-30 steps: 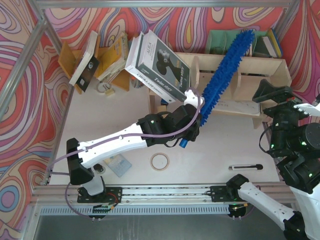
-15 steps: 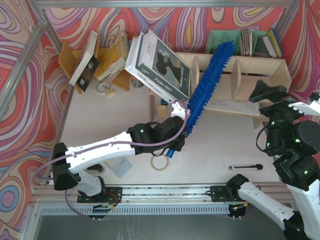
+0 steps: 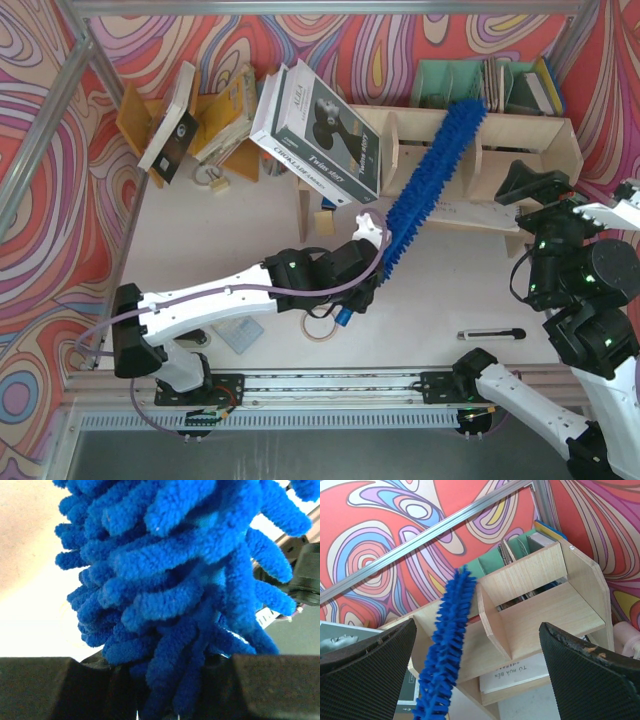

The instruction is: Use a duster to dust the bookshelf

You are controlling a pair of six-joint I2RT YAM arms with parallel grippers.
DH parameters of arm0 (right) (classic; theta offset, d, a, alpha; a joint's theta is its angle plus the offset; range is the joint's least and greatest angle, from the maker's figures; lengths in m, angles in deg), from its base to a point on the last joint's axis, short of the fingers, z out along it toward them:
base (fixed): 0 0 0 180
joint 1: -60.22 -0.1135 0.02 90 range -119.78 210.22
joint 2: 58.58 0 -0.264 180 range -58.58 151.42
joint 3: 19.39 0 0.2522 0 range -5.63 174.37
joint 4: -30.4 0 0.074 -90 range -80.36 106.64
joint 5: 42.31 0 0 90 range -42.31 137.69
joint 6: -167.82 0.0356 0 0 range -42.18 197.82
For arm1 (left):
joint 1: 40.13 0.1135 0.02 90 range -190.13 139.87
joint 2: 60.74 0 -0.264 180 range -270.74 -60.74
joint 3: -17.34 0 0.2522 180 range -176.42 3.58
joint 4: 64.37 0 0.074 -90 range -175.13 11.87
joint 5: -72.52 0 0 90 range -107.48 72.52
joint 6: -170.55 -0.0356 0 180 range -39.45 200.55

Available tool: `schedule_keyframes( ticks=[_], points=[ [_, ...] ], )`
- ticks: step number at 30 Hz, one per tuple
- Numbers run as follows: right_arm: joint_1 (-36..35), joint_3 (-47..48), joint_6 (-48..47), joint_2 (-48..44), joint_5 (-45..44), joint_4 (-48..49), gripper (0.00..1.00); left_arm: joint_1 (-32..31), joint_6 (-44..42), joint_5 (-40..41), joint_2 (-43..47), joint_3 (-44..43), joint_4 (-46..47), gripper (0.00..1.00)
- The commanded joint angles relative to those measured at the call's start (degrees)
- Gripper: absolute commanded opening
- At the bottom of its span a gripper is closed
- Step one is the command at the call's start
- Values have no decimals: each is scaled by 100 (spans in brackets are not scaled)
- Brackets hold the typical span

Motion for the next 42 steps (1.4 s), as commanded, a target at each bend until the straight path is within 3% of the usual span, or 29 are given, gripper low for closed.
schedule_keyframes(
  ticks=[1, 18, 33, 42],
  points=[
    [-8, -26, 42, 56, -103, 108, 99, -95, -138, -181, -257, -656, -419, 0],
    [-12, -194, 35, -28, -184, 147, 99, -346, 595, 208, 553, 276, -1118, 0],
    [-12, -194, 88, -48, -184, 78, 99, -322, -29, 886, 145, -578, -554, 0],
    [-4, -246, 44, -49, -212, 116, 99, -277, 660, 1202, -9, -639, -1318, 0]
  ],
)
